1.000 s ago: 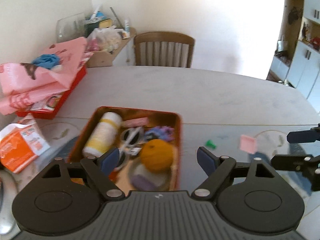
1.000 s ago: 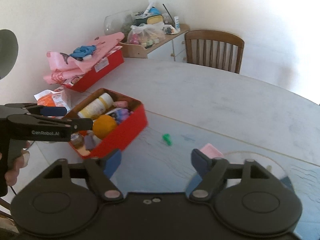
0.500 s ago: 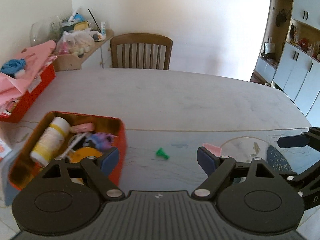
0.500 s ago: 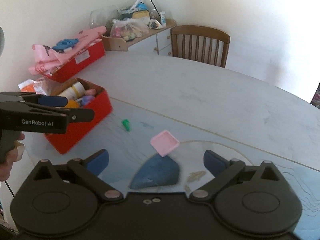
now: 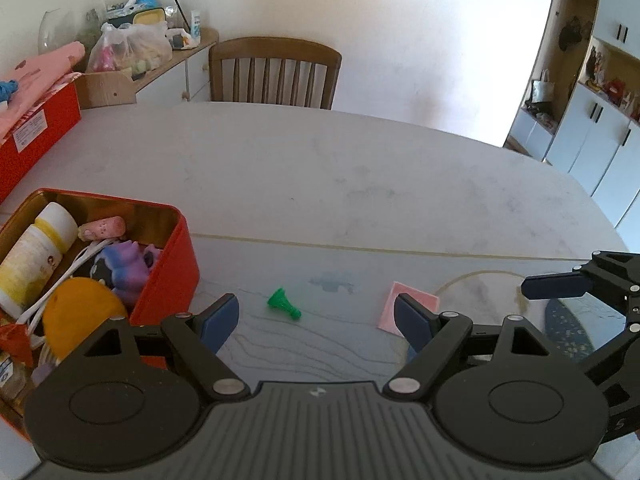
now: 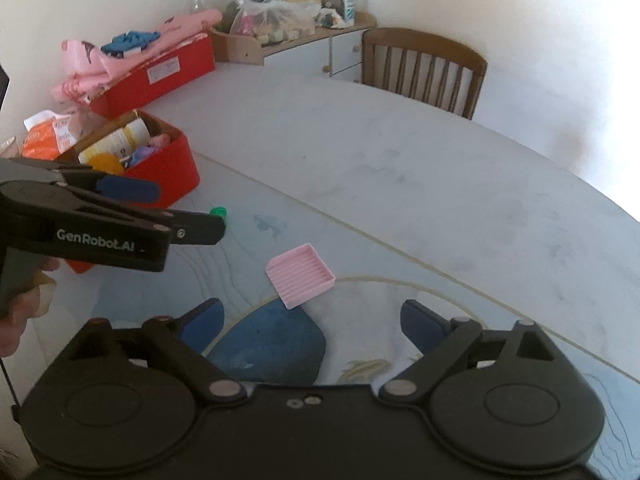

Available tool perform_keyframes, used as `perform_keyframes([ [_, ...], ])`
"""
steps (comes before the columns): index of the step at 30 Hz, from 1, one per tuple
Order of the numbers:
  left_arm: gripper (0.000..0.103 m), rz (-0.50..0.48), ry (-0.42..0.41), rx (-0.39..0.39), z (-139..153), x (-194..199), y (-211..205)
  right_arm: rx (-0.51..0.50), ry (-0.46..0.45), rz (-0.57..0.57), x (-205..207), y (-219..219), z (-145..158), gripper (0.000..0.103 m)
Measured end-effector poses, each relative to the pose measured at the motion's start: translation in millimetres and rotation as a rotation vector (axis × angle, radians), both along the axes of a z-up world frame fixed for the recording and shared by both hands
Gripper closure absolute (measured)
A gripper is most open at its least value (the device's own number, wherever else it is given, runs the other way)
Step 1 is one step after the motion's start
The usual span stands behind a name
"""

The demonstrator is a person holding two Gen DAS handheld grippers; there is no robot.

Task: Organize rigid objects
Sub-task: 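Move the right tool to the pink square dish while the left tool approaches the green game piece, then grasp the pink dish with the right tool while the left tool grasps the green game piece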

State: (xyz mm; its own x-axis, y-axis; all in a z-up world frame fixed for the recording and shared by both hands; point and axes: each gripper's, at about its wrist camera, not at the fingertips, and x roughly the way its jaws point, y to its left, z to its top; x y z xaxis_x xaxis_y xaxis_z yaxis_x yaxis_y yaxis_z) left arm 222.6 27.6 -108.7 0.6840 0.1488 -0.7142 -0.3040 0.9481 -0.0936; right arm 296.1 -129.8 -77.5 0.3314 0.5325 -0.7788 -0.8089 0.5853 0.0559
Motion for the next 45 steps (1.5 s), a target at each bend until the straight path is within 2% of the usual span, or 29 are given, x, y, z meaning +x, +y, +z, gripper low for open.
perform_keyframes([
  [14,0.018,0.033,0.050,0.001,-28.6,28.4,12.8,-0.016,0.036,0.071,17.4,25.7,-24.7,0.027],
  [17,0.018,0.025,0.063,-0.047,-35.5,32.2,16.9,-0.016,0.048,0.072,21.1,26.6,-28.2,0.029],
  [20,0.014,0.020,0.059,-0.055,-39.1,33.4,17.9,-0.017,0.055,0.076,22.6,27.7,-31.4,0.032],
  [24,0.000,-0.015,0.075,-0.031,-43.9,38.8,11.5,-0.021,0.034,0.090,22.4,30.1,-33.7,0.035],
  [27,0.000,-0.030,0.086,0.002,-46.3,42.1,6.3,-0.026,0.014,0.102,21.3,32.1,-34.4,0.038],
  [30,0.000,-0.038,0.088,0.004,-46.8,45.1,6.6,-0.031,-0.009,0.111,19.7,33.0,-34.8,0.042],
  [34,0.000,-0.048,0.095,0.017,-47.3,48.3,3.6,-0.030,-0.019,0.110,19.3,33.0,-35.0,0.043],
  [37,0.000,-0.032,0.083,-0.004,-46.3,45.7,5.2,-0.027,-0.019,0.107,19.8,33.1,-35.2,0.044],
  [41,0.000,0.018,0.053,-0.086,-42.8,41.8,15.7,-0.023,-0.017,0.106,20.3,32.1,-35.2,0.044],
  [45,0.000,0.041,0.057,-0.037,-44.5,42.6,9.7,-0.018,-0.019,0.102,20.5,30.0,-35.4,0.045],
])
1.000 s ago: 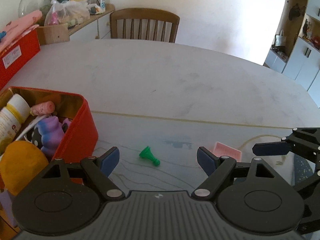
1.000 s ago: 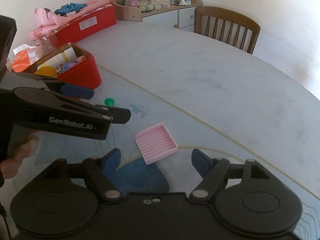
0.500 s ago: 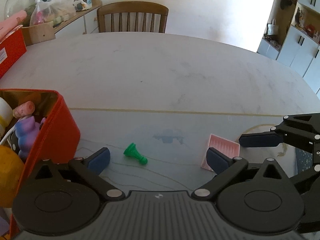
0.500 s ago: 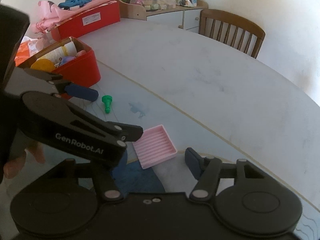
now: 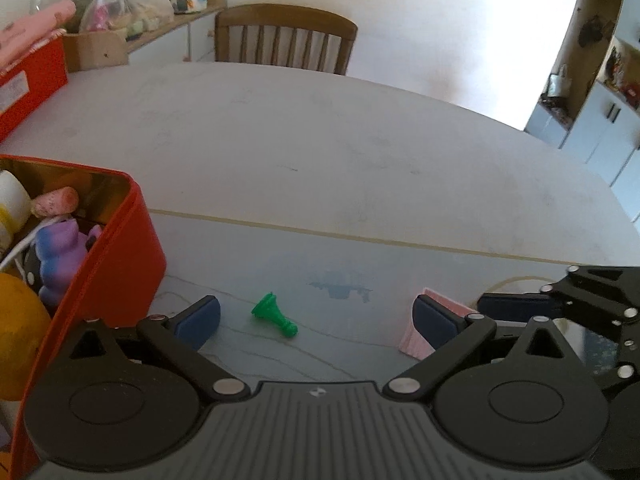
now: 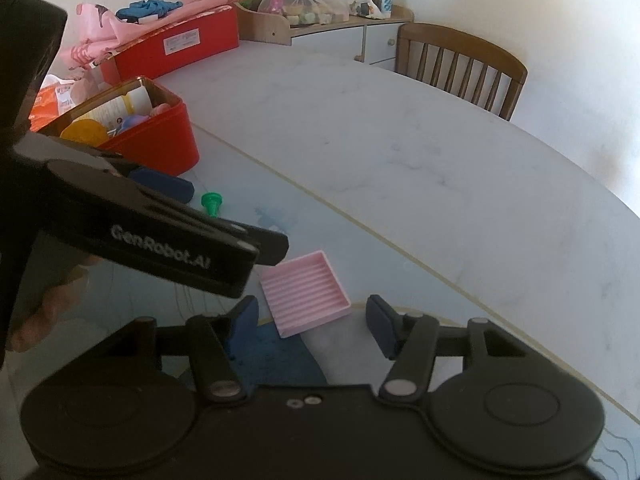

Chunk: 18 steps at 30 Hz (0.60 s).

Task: Organize rigid objects
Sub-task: 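Grasp the pink dish with the right tool while the left tool grasps the green game piece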

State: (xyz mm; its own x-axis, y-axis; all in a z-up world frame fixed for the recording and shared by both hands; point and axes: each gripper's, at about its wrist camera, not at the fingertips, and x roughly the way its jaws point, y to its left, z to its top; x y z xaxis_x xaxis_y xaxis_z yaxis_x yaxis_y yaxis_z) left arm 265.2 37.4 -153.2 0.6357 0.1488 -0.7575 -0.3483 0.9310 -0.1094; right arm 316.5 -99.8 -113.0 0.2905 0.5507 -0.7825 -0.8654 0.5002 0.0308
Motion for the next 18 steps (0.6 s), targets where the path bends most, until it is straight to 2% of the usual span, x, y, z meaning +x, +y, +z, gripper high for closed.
perform_keyframes([
  [2,0.000,0.006,0.006,0.033,-1.7,1.9,-4.1,0.001,-0.005,-0.003,-0.8,-0.8,0.0,0.047],
  [4,0.000,0.022,0.002,0.031,-2.2,3.0,-3.7,0.001,-0.015,-0.004,-2.1,-1.3,0.0,0.049],
  [7,0.001,0.040,0.014,0.054,-3.2,5.5,-4.7,0.005,-0.020,-0.011,-2.6,-1.3,0.6,0.057],
  [9,0.006,0.049,0.014,0.070,-3.1,4.5,-5.5,0.006,-0.027,-0.009,-4.4,-0.8,0.8,0.061],
  [11,0.018,0.062,0.018,0.093,-2.2,3.9,-6.0,0.005,-0.038,-0.004,-5.9,-0.3,0.5,0.061],
  [13,0.048,0.069,0.011,0.105,1.1,3.1,-5.6,0.010,-0.035,-0.005,-4.7,0.3,0.6,0.061],
  [14,0.055,0.073,0.009,0.106,2.7,3.0,-4.9,0.012,-0.033,-0.007,-3.8,0.6,0.6,0.061],
  [15,0.067,0.076,0.009,0.105,3.7,3.5,-4.1,0.014,-0.035,-0.007,-3.6,0.9,0.5,0.061],
  [18,0.086,0.070,0.009,0.107,5.2,3.8,-2.8,0.013,-0.049,-0.007,-5.5,1.4,0.3,0.062],
])
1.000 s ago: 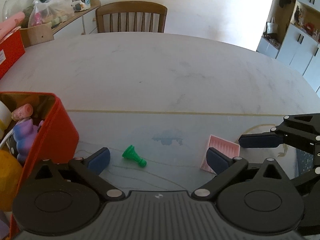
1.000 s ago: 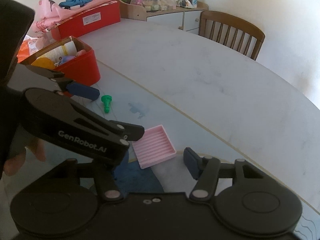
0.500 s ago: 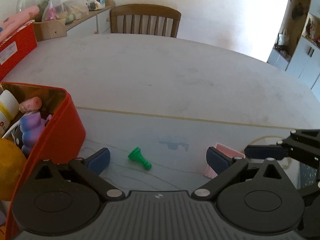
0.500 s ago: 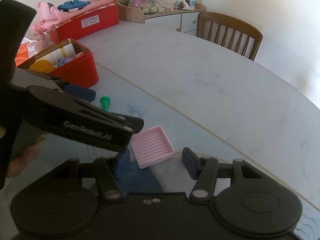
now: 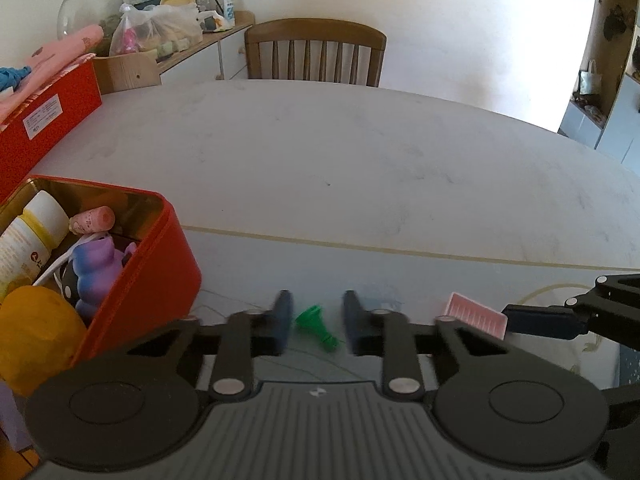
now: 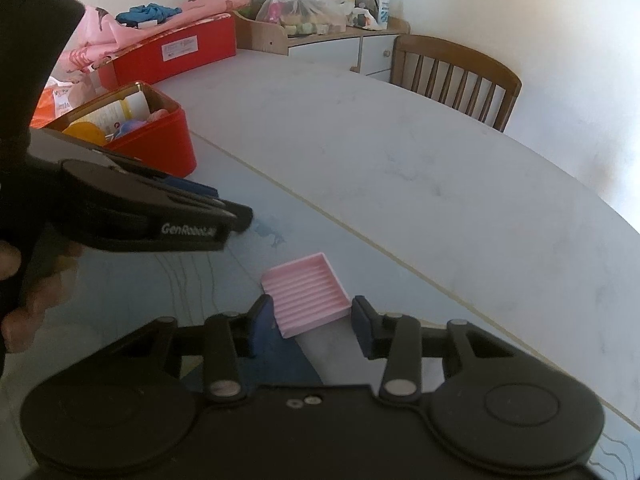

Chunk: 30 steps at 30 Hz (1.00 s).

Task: Organize rigid objects
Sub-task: 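Grasp the pink dish with the right tool while the left tool grasps the green game piece, then carry the pink dish with the right tool while the left tool carries the green piece over the tin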

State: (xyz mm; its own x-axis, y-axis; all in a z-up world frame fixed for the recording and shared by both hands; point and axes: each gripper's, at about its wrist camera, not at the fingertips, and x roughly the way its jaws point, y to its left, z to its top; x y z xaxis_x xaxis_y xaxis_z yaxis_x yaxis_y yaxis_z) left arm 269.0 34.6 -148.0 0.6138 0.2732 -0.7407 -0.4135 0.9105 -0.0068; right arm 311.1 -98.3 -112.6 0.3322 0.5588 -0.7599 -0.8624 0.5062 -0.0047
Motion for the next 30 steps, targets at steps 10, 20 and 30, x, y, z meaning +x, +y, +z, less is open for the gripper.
perform_keyframes([
  [10,0.088,-0.016,0.005,-0.009,6.9,-4.6,4.5,0.006,0.036,-0.063,0.4,-8.3,4.6,0.101],
  [20,0.088,-0.029,-0.010,-0.041,30.5,-34.6,5.3,0.024,0.022,-0.104,-11.9,-21.8,17.4,0.103],
  [30,0.088,-0.012,-0.053,-0.053,67.4,-72.3,15.8,0.119,0.027,-0.134,-30.1,-28.1,69.0,0.103],
])
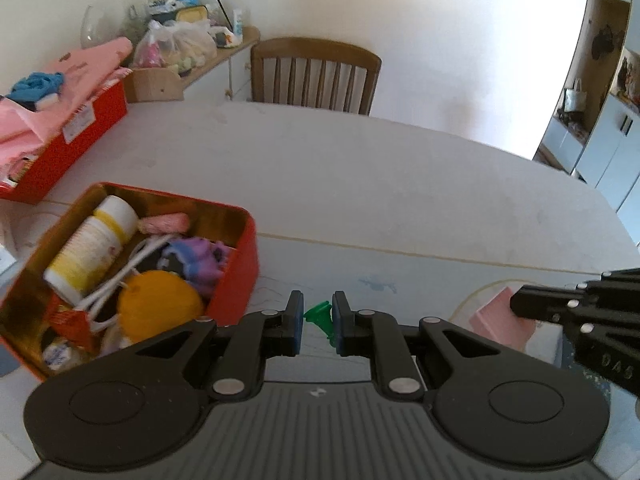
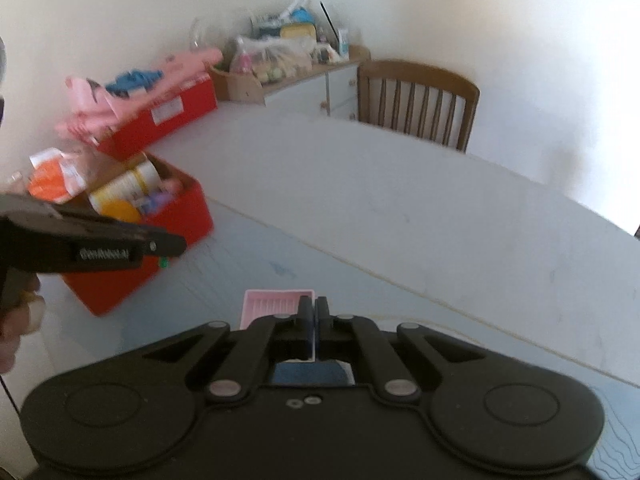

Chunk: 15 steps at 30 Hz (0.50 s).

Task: Organize rigid objects
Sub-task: 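Carry the pink dish with the right tool while the left tool carries the green piece over the tin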

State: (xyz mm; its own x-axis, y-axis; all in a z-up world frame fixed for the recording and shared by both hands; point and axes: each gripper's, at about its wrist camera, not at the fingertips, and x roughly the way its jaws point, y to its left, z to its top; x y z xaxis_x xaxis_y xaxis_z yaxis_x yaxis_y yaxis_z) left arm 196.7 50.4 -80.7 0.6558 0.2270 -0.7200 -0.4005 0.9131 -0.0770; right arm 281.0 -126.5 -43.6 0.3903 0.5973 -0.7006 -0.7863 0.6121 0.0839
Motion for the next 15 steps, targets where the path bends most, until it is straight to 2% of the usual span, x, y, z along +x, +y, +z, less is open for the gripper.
perform_keyframes([
  [7,0.088,0.047,-0.044,0.024,28.8,-29.6,23.3,0.073,0.007,0.017,-11.1,29.8,33.1,0.103],
  [15,0.088,0.103,-0.050,0.020,43.0,-61.3,77.2,0.094,0.004,0.074,-30.2,87.7,48.0,0.103],
])
